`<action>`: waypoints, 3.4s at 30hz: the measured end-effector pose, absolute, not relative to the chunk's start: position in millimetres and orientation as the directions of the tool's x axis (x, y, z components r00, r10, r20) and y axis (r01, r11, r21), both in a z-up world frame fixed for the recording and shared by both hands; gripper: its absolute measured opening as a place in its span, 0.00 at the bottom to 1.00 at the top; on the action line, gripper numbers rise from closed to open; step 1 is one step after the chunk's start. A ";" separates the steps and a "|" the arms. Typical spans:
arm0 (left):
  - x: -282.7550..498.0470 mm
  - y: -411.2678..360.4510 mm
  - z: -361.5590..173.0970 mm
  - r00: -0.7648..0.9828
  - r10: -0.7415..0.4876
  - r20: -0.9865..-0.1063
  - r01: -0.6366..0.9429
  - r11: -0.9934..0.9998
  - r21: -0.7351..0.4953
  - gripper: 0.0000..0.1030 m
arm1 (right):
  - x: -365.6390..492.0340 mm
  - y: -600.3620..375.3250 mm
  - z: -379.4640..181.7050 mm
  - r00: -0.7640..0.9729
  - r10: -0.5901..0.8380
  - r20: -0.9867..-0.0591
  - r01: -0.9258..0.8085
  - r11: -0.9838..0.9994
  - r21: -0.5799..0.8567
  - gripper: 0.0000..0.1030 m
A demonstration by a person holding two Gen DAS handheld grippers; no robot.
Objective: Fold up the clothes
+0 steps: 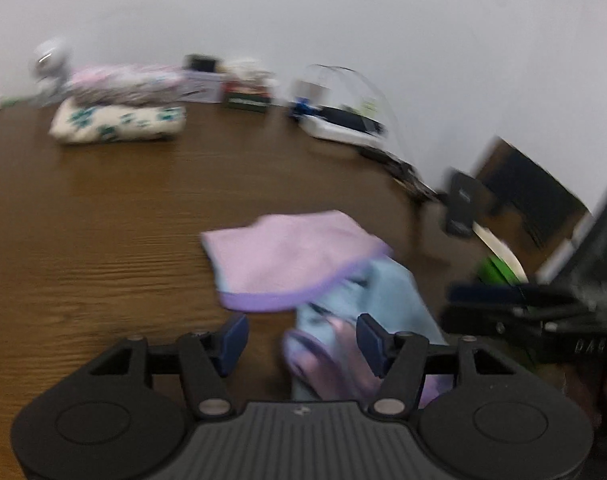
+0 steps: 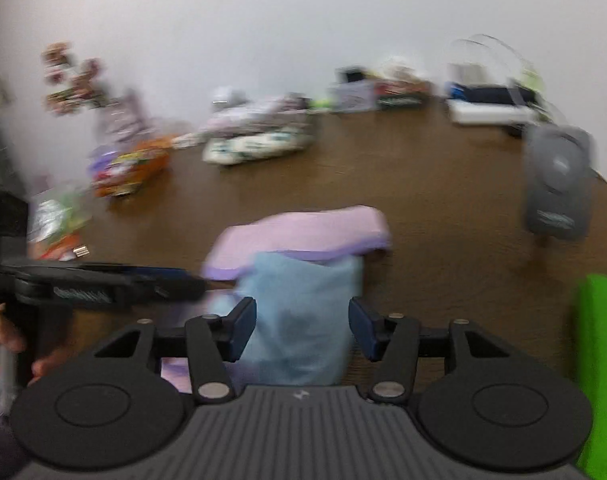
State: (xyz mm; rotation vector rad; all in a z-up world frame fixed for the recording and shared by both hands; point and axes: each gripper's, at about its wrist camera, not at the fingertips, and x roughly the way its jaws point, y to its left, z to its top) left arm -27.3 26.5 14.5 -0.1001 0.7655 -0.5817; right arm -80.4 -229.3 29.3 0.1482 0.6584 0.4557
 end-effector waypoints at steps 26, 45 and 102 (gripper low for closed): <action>-145.5 49.8 27.9 0.769 -0.366 -0.524 0.282 0.930 -0.235 0.26 | -187.1 -267.7 20.2 0.793 0.350 -0.499 -0.207 0.925 0.319 0.11; -156.5 -54.4 15.4 0.670 -0.497 -0.551 0.695 0.681 0.232 0.46 | -171.0 -168.5 -9.5 0.851 0.140 -0.506 -0.467 0.642 -0.608 0.01; -216.2 21.7 122.1 0.981 -0.147 -0.129 0.172 0.961 0.216 0.07 | -242.4 -203.3 94.9 0.952 0.218 -0.216 -0.259 0.949 -0.182 0.01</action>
